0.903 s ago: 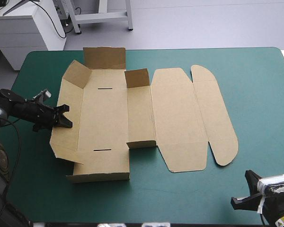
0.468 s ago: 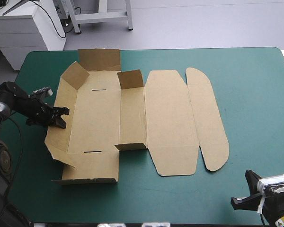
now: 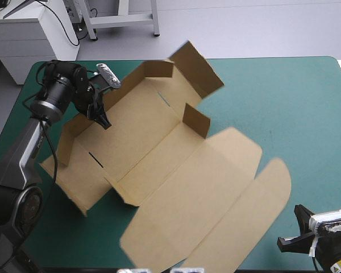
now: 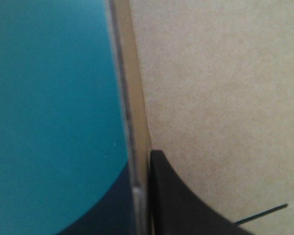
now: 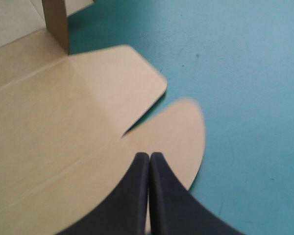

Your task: Fold the box

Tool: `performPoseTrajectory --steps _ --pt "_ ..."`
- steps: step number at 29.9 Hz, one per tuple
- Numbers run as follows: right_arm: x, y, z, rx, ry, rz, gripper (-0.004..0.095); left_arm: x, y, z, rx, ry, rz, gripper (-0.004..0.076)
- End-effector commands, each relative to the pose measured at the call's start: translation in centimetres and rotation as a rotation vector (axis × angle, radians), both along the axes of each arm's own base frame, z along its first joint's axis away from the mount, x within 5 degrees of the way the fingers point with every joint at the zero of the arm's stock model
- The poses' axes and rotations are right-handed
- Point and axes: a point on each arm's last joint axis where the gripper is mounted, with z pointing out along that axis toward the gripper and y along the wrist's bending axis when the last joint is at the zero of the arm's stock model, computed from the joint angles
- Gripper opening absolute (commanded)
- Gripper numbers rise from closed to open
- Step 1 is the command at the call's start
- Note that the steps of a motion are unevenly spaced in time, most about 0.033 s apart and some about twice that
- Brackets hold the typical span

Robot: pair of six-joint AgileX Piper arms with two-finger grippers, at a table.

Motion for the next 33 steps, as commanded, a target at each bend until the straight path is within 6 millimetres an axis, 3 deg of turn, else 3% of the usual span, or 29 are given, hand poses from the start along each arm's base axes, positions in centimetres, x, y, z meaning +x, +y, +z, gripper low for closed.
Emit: performPoseTrajectory --steps 1,8,18,22,27,33 --pt "0.2 -0.1 1.4 0.004 -0.087 -0.006 -0.002 -1.1 -1.6 4.0 0.048 -0.209 -0.127 -0.0008" --pt "0.2 -0.1 1.4 0.004 -0.087 -0.006 -0.002 -1.7 -5.5 4.1 0.219 -0.305 -0.263 -0.0008" --pt "0.2 -0.1 1.4 0.004 -0.087 -0.006 -0.002 -4.6 -11.7 3.5 0.18 -0.366 -0.385 -0.0009" --pt "0.2 -0.1 1.4 0.004 -0.087 -0.006 -0.002 -5.7 -13.2 2.6 0.248 -0.485 -0.406 -0.0009" --pt "0.2 -0.1 1.4 0.004 -0.087 -0.006 -0.002 -8.5 -14.9 1.8 0.316 -0.711 -0.456 -0.0008" --pt "0.2 -0.1 1.4 0.004 -0.087 -0.006 -0.002 -12.0 -15.6 0.8 0.339 -0.753 -0.499 -0.0008"
